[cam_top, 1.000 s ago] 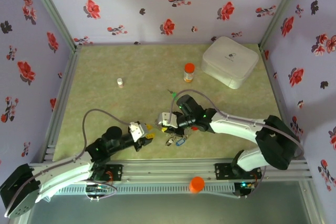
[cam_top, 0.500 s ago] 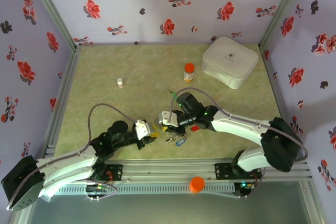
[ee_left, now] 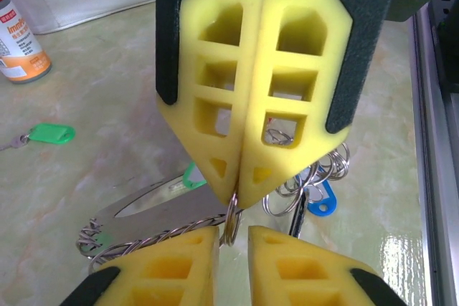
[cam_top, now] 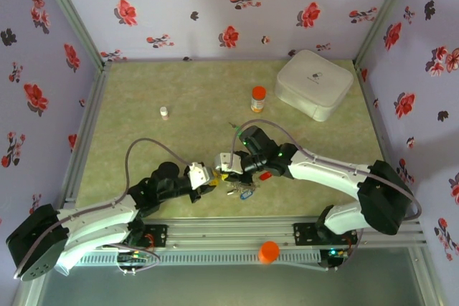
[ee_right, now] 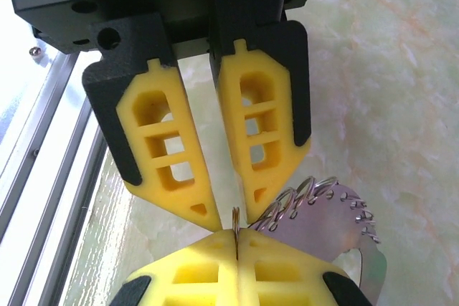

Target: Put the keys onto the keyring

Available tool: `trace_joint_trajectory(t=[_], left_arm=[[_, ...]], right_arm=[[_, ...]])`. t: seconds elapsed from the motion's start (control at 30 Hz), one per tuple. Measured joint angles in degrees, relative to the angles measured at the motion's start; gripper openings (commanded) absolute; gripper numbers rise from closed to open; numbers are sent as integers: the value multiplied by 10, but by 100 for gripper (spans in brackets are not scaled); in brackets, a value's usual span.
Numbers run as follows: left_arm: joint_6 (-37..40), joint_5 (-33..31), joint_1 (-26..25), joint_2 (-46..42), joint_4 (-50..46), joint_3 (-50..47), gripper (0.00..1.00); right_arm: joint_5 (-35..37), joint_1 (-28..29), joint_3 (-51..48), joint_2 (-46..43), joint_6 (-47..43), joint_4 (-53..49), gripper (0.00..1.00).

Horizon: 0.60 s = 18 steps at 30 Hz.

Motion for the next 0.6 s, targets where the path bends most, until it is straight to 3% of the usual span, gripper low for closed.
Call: trace_joint_trajectory(t=[0.37, 0.4, 0.5, 0.6], left_arm=[[1, -3, 1, 0, 3, 0, 0], [1, -4, 1, 0, 3, 0, 0], [1, -7, 1, 0, 10, 0, 0], [0, -12, 3, 0, 39, -5, 0]], right_arm=[[0, 3, 14, 6, 0, -15, 0], [0, 3, 14, 6, 0, -15, 3], [-4, -2, 13, 6, 12, -5, 28], [-25, -26, 0, -11, 44, 30, 35]])
